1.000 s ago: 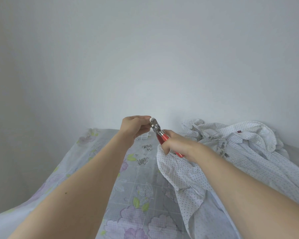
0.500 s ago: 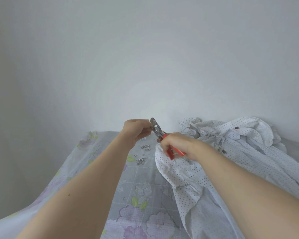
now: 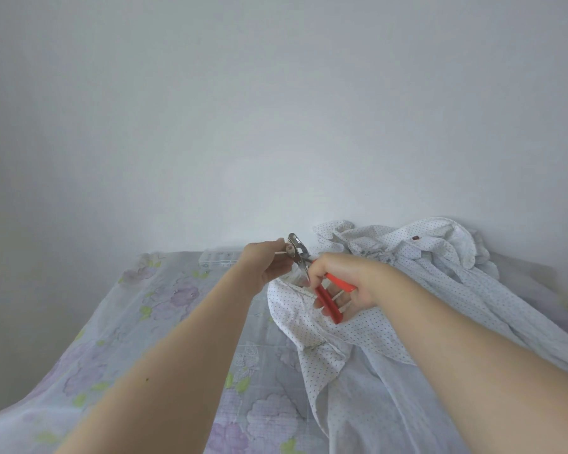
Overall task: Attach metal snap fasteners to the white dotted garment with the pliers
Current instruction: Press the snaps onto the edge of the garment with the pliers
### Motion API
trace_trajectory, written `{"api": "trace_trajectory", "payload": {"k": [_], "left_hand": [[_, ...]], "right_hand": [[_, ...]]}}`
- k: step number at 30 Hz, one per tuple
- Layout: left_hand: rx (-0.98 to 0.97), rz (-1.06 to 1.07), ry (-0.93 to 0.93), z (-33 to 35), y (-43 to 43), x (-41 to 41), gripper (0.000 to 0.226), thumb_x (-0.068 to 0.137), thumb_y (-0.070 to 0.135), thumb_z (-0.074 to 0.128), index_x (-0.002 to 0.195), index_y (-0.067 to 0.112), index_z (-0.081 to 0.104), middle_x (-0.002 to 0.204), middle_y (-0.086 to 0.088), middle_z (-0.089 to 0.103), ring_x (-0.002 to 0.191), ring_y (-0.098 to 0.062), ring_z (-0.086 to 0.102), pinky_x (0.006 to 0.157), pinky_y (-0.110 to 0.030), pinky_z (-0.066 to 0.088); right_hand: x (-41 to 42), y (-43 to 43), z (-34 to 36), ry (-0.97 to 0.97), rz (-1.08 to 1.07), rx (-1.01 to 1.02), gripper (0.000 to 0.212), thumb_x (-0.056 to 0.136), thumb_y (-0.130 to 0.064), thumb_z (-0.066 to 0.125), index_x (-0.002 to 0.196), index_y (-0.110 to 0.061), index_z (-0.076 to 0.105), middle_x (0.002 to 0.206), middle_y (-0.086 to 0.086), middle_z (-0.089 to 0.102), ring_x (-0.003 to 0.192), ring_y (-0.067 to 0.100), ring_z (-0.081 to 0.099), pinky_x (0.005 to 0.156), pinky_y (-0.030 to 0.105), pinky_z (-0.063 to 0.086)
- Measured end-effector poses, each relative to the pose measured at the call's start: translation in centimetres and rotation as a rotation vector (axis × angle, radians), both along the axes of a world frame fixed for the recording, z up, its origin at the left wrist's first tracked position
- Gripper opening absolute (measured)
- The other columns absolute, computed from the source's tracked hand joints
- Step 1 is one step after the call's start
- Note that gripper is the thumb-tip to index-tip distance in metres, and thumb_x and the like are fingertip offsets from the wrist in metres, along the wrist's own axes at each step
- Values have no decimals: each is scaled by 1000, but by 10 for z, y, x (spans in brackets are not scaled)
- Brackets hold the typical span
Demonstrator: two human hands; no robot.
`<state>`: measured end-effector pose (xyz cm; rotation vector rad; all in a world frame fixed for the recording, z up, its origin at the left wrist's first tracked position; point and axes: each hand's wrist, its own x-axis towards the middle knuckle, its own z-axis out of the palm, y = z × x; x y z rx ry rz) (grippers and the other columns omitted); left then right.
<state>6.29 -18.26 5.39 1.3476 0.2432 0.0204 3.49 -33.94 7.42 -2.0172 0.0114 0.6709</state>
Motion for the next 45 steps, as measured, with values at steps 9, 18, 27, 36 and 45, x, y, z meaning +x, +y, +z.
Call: {"api": "trace_trajectory", "payload": {"k": [9, 18, 27, 36, 45], "left_hand": [[538, -50, -18, -15, -20, -5, 16, 91, 9, 57, 99, 0, 67, 72, -6, 62, 61, -14, 57, 59, -21, 52], [1286, -639, -247, -26, -81, -28, 40, 67, 38, 80, 104, 26, 70, 95, 3, 56, 87, -13, 56, 74, -24, 45], [1661, -568, -590, -39, -96, -30, 24, 73, 24, 69, 97, 24, 69, 98, 4, 45, 103, -17, 45, 77, -26, 36], [1581, -201, -342, -30, -73, -22, 15, 88, 15, 45, 97, 17, 56, 69, 1, 64, 66, -22, 63, 57, -28, 49], [694, -344, 88, -32, -66, -29, 28, 74, 22, 79, 75, 7, 55, 86, -22, 74, 76, -29, 73, 78, -39, 60]], "right_hand": [[-5, -45, 1, -31, -120, -95, 51, 69, -15, 60, 120, -7, 58, 100, 17, 67, 87, 29, 65, 82, 45, 54], [-11, -90, -1, -58, -271, -117, 31, 72, -13, 57, 102, -4, 60, 95, 16, 64, 87, 30, 63, 79, 43, 55], [-14, -102, -3, -46, -272, -127, 38, 72, -12, 57, 109, -4, 59, 96, 17, 65, 93, 31, 63, 97, 53, 48], [-11, -104, -7, -37, -287, -97, 42, 70, -14, 59, 110, -5, 57, 96, 16, 64, 91, 29, 62, 88, 48, 52], [-15, -97, -8, -24, -259, -106, 32, 76, -14, 57, 106, -5, 55, 103, 18, 62, 108, 33, 61, 100, 51, 47]]}}
